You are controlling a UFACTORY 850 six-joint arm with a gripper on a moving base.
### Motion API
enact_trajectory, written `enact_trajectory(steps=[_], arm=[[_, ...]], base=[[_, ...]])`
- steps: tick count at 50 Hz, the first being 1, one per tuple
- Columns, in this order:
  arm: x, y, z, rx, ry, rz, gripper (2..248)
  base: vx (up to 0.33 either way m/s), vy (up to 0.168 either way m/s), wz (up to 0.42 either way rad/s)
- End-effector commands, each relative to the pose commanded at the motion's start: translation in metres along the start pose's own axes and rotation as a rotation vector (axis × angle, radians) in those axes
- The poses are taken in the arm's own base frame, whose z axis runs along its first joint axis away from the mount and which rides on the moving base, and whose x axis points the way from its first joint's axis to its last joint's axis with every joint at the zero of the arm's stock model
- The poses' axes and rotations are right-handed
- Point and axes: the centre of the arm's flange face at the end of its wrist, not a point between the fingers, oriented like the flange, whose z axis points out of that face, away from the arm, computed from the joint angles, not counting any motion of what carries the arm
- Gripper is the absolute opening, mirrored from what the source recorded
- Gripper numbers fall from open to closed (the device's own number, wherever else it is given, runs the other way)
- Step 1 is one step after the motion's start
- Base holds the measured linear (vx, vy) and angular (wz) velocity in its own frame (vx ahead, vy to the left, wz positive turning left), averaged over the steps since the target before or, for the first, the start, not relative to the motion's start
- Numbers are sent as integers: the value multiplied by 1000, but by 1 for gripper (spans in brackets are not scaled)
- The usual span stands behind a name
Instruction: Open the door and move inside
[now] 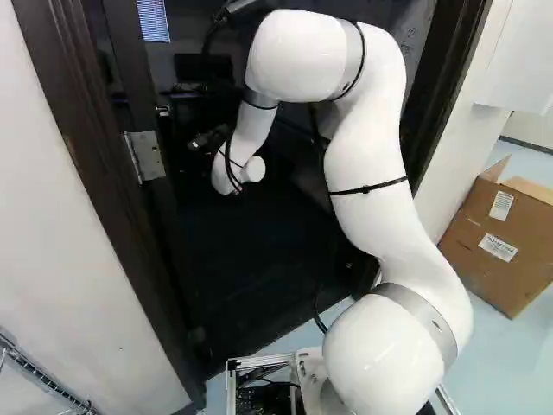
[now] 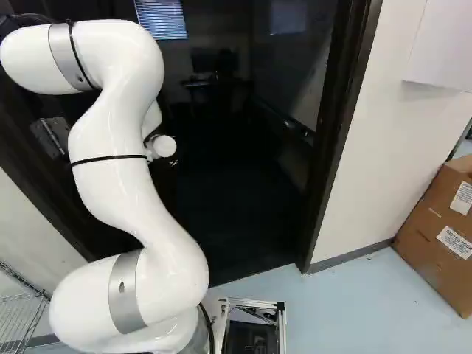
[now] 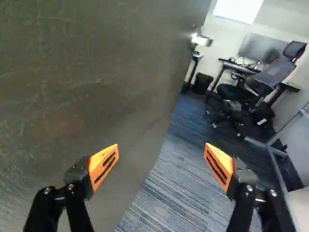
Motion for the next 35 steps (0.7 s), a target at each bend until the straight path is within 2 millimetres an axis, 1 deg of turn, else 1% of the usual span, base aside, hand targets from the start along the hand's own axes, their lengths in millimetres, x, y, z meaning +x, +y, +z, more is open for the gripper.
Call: enact_trajectory(steps=[21, 35], arm=[[-10, 28, -19, -54, -17, 21, 247], [-16, 44, -36, -105, -31, 51, 247]], base=[[0, 0, 0], [0, 0, 0]])
